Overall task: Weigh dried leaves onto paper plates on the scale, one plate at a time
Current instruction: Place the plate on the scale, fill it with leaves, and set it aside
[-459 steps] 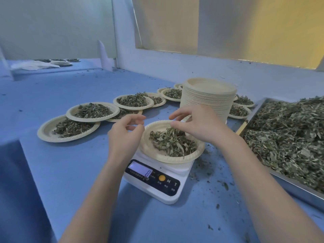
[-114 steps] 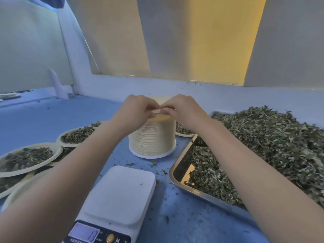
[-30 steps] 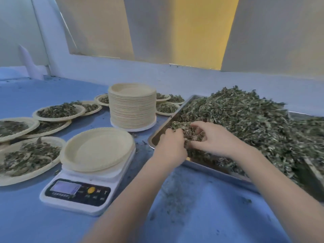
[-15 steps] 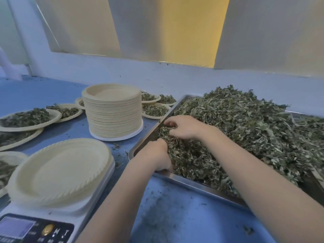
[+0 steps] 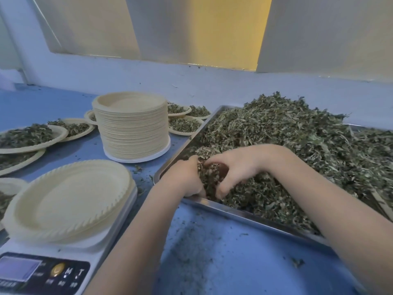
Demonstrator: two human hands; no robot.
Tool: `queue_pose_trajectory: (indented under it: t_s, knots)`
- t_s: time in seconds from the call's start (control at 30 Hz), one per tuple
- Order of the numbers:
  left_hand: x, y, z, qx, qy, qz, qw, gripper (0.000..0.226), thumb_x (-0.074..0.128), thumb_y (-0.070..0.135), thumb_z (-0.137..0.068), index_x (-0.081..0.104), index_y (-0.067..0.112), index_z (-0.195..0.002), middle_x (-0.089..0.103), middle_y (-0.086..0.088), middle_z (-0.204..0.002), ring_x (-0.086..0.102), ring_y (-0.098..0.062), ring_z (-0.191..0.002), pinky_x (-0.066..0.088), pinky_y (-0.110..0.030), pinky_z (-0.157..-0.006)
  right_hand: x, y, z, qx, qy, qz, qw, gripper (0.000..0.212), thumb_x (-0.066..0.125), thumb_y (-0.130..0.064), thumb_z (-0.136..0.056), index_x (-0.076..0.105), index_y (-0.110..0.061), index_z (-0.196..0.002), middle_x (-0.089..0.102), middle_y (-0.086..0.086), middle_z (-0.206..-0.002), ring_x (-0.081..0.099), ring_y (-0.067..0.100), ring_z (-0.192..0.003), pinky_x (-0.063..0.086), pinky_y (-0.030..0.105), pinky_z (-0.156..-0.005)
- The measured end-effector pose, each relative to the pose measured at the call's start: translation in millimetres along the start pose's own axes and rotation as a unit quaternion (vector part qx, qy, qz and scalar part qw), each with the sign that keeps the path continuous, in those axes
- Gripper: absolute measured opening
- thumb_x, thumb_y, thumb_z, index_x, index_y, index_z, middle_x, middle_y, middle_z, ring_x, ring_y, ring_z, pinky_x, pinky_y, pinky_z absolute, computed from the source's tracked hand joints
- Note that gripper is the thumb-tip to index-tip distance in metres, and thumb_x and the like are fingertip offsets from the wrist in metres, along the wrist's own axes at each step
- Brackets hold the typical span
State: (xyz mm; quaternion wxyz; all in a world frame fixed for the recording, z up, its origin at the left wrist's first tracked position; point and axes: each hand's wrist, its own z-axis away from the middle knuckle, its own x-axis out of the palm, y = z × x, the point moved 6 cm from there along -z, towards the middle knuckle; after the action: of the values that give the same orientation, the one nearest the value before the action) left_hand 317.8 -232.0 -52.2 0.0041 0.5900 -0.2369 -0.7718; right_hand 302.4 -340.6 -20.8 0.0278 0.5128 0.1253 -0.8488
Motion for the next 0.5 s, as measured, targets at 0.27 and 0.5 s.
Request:
queue_pose_trajectory:
  t_s: [0.27,0.5]
  knots:
    - [3.5,4.2,2.9,0.017,-0.006,0.061,0.998,0.071,0.077,0.013,-0.072,0.042,0.014,-0.134,0.058,-0.008,-0.119,0.059,-0.025,-0.101,0.049,-0.029,-0.073,15.5,-0.2,-21.0,-0.037,0.126,-0.093,0.987,0.045,0.079,-0.019,-0.070,0.048,-0.031,-0.101,0.057,-0.002,-0.096,0.067,0.016,-0.074,0.055,0.029,-0.057]
    - [-12.1,14.4,9.7,0.072,0.080,0.267,0.958,0.071,0.077,0.002,-0.070,0.047,0.021,-0.131,0.052,0.007,-0.097,0.067,-0.021,-0.066,0.059,-0.039,-0.066,-7.6,12.3,5.8,-0.045,0.218,-0.242,0.944,0.044,0.074,-0.005,-0.072,0.057,-0.026,-0.106,0.063,0.002,-0.097,0.065,0.007,-0.059,0.055,0.023,-0.049]
